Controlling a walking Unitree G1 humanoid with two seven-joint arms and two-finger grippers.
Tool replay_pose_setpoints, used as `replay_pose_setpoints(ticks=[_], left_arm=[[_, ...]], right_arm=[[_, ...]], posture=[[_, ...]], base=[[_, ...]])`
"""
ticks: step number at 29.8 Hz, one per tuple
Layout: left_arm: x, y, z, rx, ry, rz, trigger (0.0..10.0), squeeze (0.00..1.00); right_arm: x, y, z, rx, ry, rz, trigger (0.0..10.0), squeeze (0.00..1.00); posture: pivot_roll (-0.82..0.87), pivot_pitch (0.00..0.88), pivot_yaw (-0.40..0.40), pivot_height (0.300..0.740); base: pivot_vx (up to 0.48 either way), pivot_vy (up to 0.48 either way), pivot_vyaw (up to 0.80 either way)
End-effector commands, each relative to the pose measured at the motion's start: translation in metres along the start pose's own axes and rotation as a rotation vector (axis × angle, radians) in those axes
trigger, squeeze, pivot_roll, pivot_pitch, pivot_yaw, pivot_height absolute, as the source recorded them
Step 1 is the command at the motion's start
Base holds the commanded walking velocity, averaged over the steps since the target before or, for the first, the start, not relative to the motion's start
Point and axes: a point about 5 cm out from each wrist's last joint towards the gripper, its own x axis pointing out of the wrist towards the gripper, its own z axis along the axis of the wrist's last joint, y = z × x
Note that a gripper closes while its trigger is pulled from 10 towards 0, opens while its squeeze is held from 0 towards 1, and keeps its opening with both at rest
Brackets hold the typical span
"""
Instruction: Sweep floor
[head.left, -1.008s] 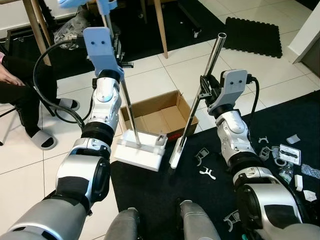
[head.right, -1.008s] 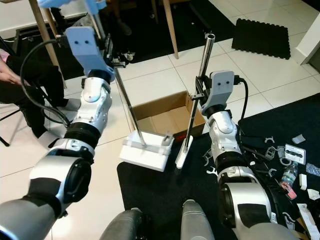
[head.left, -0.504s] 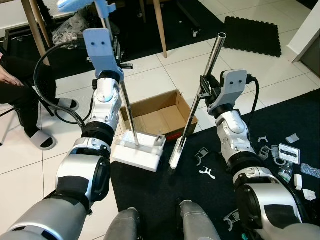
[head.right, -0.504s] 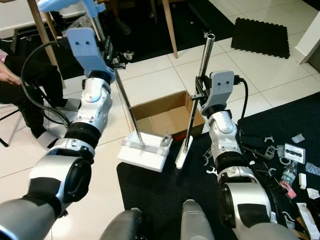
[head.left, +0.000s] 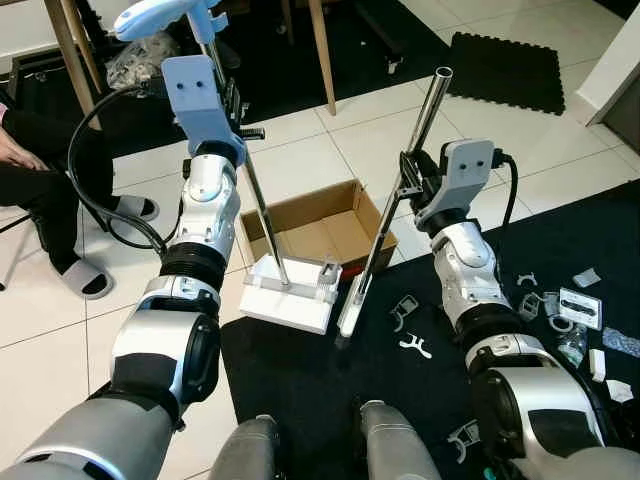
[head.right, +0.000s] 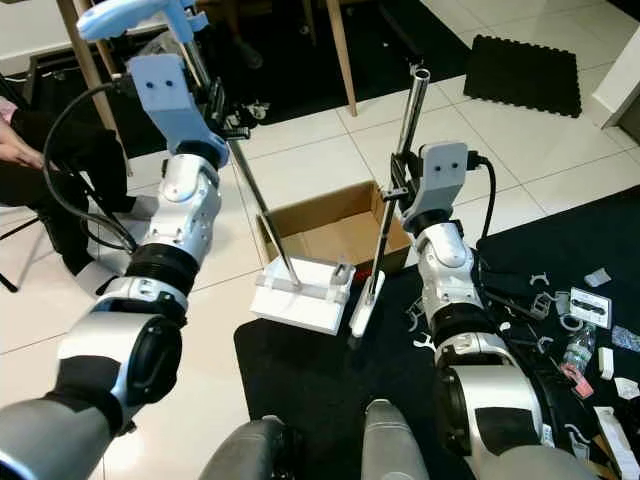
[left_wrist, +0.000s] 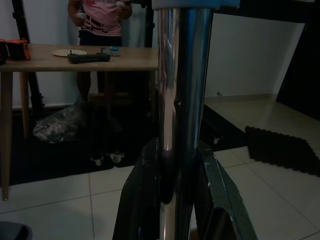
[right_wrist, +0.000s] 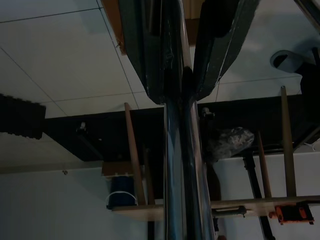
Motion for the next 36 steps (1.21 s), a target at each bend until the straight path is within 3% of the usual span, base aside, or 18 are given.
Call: replay_pose_setpoints(ticks=[1,5,6,8,19,32,36], left_arm=[[0.003,-0.002,0.009,-0.051,-0.031,-0.003,10.0,0.0],[0.003,-0.005,0.008,-0.089,-0.017,-0.009,10.0,0.0],[0.004,-0.011,0.005,-0.154,0.009,-0.027,10.0,0.0],[0.004,-0.013,0.003,-0.191,0.029,-0.032,10.0,0.0],[0.007,-0.007,-0.002,-0.242,0.107,-0.005,10.0,0.0],[0.009,0.007,0.001,-0.241,0.135,0.028,10.0,0.0],[0.007,0.007,0.008,-0.1,0.078,-0.004,10.0,0.0]], right_arm=[[0.001,0.001,0.001,-0.006,-0.004,0.008,10.0,0.0],[0.001,0.001,0.001,-0.007,-0.004,0.007,10.0,0.0],[0.001,0.001,0.001,-0.007,-0.003,0.006,10.0,0.0],[0.001,0.001,0.001,-0.007,-0.003,0.005,10.0,0.0],[0.001,0.003,0.0,-0.004,-0.004,0.007,10.0,0.0],[0.002,0.003,0.001,-0.003,-0.006,0.005,10.0,0.0],[0.001,0.003,-0.001,-0.003,-0.002,0.003,10.0,0.0]], posture=[[-0.01,0.096,0.03,0.74],[-0.01,0.095,0.03,0.74],[-0.01,0.095,0.031,0.74],[-0.01,0.094,0.032,0.74],[0.0,0.089,0.037,0.74],[0.0,0.083,0.039,0.74],[0.0,0.088,0.039,0.74]], base=[[0.0,0.0,0.0],[0.0,0.0,0.0],[0.0,0.0,0.0],[0.0,0.0,0.0],[0.0,0.0,0.0],[0.0,0.0,0.0],[0.0,0.0,0.0]])
